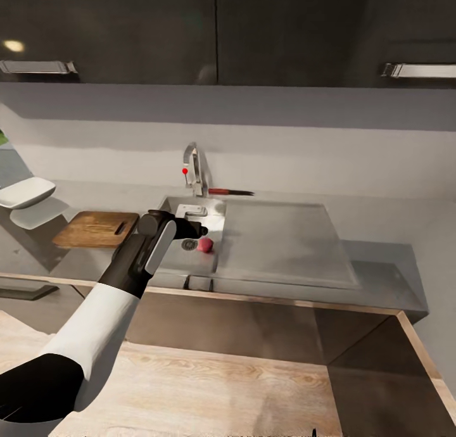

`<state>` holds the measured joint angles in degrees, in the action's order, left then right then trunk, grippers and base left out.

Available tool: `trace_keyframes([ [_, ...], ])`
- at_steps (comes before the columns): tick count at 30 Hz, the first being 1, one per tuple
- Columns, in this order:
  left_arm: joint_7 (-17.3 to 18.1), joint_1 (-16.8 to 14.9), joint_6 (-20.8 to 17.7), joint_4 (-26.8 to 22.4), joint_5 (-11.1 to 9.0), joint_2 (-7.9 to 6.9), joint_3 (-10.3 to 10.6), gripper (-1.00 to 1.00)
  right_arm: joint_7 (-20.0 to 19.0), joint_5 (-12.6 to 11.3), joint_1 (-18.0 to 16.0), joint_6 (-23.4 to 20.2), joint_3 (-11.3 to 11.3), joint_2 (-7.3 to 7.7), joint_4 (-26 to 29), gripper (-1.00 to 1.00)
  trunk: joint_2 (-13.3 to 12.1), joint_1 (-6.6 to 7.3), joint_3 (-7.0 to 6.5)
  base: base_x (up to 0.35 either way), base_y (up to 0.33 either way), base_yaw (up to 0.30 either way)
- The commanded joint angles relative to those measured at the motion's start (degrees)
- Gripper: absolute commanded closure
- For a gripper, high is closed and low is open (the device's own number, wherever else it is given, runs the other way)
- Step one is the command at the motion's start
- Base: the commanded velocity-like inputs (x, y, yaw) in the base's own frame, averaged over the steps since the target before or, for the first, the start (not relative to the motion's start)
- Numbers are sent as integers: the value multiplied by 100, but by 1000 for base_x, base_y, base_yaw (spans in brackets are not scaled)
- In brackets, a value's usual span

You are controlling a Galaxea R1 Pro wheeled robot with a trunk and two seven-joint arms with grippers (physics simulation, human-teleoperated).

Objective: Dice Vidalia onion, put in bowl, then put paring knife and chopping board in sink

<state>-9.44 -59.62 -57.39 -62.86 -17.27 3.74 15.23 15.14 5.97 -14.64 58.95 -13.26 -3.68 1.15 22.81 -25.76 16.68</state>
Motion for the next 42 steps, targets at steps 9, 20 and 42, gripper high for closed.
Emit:
trace_keyframes([
  [9, -58, -5, -18, 2, -64, -11, 3, -100, 33, 62, -4, 11, -36, -1, -1, -100, 11, -3, 93, 0, 0, 0],
  [20, -58, 2, -12, 10, -59, -20, 1, -100, 33, 62, -4, 11, -36, -1, -1, -100, 11, -3, 141, 0, 0, 0],
  [42, -56, 6, 91, 255, -61, -74, -2, -100, 33, 62, -4, 11, -36, -1, -1, -100, 11, -3, 142, 110, -44, 0],
])
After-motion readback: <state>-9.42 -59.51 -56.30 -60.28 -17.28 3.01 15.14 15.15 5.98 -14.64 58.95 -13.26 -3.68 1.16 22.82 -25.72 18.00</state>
